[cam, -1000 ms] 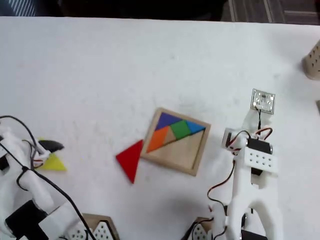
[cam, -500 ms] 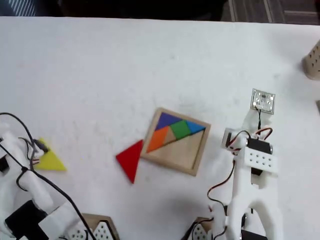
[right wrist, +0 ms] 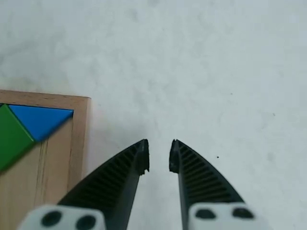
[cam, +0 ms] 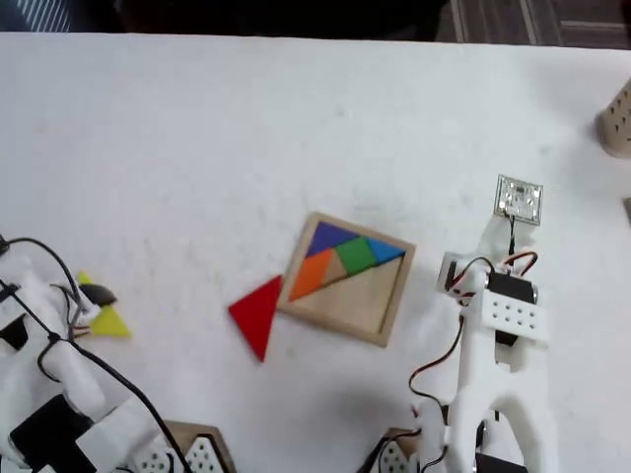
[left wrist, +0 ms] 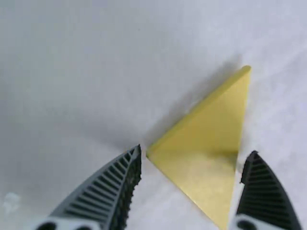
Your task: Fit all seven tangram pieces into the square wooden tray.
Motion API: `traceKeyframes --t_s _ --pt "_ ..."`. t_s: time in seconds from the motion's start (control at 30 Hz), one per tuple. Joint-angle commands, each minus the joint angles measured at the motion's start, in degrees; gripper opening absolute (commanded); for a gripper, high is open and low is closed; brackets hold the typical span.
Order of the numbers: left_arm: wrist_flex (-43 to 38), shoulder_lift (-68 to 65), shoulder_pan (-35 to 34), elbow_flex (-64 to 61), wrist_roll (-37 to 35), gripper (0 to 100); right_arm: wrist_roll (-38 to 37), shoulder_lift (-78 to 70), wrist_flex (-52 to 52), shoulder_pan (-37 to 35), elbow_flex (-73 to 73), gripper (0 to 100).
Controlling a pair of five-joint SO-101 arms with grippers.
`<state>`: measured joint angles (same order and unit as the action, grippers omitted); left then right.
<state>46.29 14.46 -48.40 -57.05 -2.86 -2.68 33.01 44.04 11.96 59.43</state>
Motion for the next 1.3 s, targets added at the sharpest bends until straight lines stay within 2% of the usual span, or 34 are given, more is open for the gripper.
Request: traceKeyframes --t_s 0.0,0.73,0.93,1.27 --pt "-2.46 0.22 -0.13 -0.44 0.53 33 -0.62 1.36 -0.66 -0.57 -0.18 8.2" --pt "-1.85 0.13 1.98 1.23 0.26 33 -0.62 1.36 -0.48 -0.57 -0.09 8.1" --pt "6.15 0.13 1.98 6.33 0.53 33 -0.62 1.36 -0.48 -0.57 -0.09 8.1" --pt "6.42 0.13 1.98 6.95 0.53 33 -0.62 1.36 -0.48 -0.57 -0.09 8.2"
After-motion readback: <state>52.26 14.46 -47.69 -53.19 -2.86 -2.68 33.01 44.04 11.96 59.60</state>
